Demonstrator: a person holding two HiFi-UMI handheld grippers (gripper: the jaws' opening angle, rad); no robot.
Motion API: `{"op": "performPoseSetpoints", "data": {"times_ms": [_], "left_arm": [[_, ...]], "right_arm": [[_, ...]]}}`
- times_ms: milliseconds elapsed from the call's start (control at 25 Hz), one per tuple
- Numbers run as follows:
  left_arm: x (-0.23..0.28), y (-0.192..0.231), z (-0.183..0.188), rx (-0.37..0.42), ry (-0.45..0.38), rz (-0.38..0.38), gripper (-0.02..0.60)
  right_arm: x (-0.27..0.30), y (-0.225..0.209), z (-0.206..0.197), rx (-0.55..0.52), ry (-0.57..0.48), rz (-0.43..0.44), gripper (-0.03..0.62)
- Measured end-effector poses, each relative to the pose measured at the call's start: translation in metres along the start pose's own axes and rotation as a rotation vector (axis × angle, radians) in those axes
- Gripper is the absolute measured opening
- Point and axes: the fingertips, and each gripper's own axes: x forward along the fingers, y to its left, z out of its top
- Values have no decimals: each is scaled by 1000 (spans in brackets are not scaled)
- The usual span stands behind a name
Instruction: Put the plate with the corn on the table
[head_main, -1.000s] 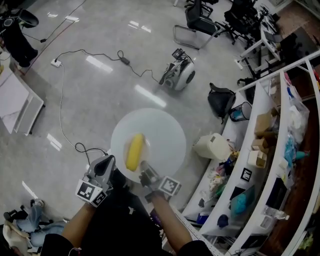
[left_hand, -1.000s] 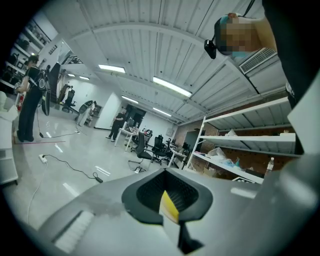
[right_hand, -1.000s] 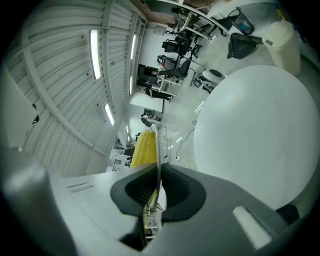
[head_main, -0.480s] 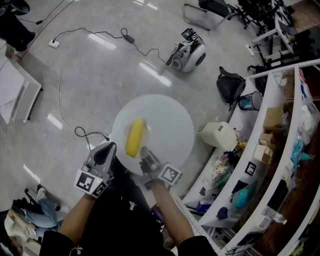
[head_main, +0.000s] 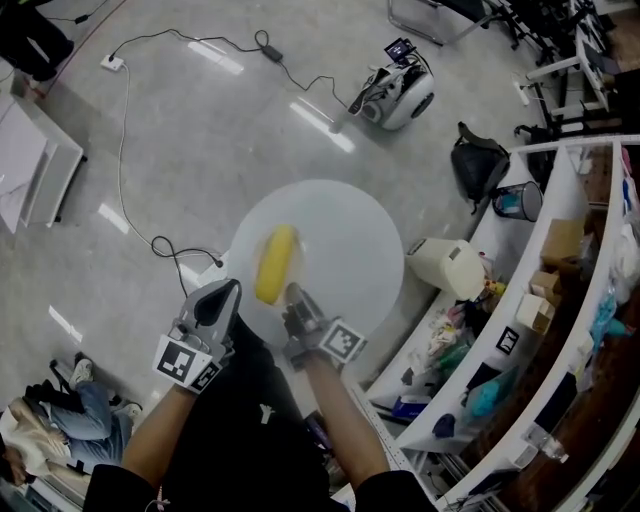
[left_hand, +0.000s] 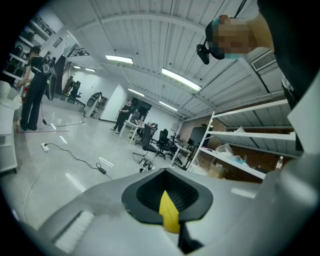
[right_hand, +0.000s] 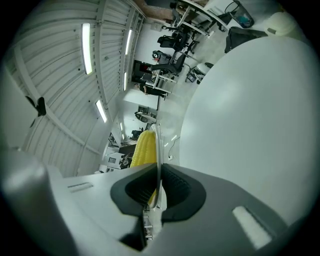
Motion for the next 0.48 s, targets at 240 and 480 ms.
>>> {"op": "performPoseSetpoints", "data": {"times_ms": [240, 480], "left_arm": [[5, 14, -11, -12, 22, 4, 4], [16, 25, -24, -25, 42, 6, 5]], "right_arm": [[14, -19, -3, 0, 18, -24, 32], [25, -38, -3, 26, 23, -49, 32]]}}
